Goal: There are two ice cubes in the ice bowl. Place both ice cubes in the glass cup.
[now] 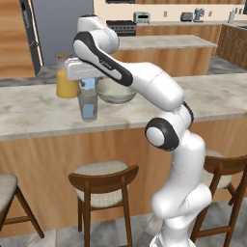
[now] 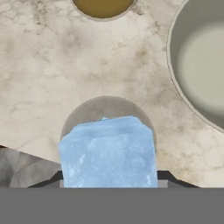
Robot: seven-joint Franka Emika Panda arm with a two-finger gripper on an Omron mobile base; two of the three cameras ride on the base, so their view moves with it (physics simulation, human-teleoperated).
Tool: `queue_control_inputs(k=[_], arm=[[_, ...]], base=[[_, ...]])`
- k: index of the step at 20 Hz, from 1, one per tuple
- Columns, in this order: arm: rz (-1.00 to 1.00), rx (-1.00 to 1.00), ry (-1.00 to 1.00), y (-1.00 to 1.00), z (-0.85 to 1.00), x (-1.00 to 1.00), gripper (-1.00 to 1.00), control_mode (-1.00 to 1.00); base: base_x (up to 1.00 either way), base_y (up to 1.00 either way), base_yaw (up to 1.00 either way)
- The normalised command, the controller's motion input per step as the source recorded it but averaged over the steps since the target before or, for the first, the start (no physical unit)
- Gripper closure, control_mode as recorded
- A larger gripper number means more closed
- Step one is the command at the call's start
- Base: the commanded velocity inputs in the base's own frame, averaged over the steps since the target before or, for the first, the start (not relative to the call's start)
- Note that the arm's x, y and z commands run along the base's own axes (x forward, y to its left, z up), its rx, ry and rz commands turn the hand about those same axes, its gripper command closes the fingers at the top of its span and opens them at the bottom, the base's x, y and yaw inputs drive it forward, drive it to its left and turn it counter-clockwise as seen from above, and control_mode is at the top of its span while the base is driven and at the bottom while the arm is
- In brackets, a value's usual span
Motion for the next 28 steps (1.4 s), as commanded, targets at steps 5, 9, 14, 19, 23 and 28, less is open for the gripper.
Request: queue_control_inputs(k=[5, 9, 14, 19, 23, 28], arm=[[0.00, 0.00, 0.00, 0.00, -0.31, 0.00, 1.00, -1.00], [0.00, 0.00, 0.00, 0.00, -0.21, 0.00, 1.00, -1.00], [0.00, 0.00, 0.00, 0.00, -0.03, 0.00, 1.00, -1.00], [0.00, 0.00, -0.01, 0.00, 0.00, 0.09, 1.00, -1.00], [0.00, 0.00, -0.01, 0.00, 0.00, 0.10, 1.00, -1.00], [0.00, 0.00, -0.04, 0.00, 0.00, 0.11, -1.00, -1.00]], base=[[0.00, 0.00, 0.00], [0.00, 0.00, 0.00], [0.00, 0.00, 0.00], [0.00, 0.00, 0.00], [0.00, 0.00, 0.00], [0.00, 0.00, 0.00]])
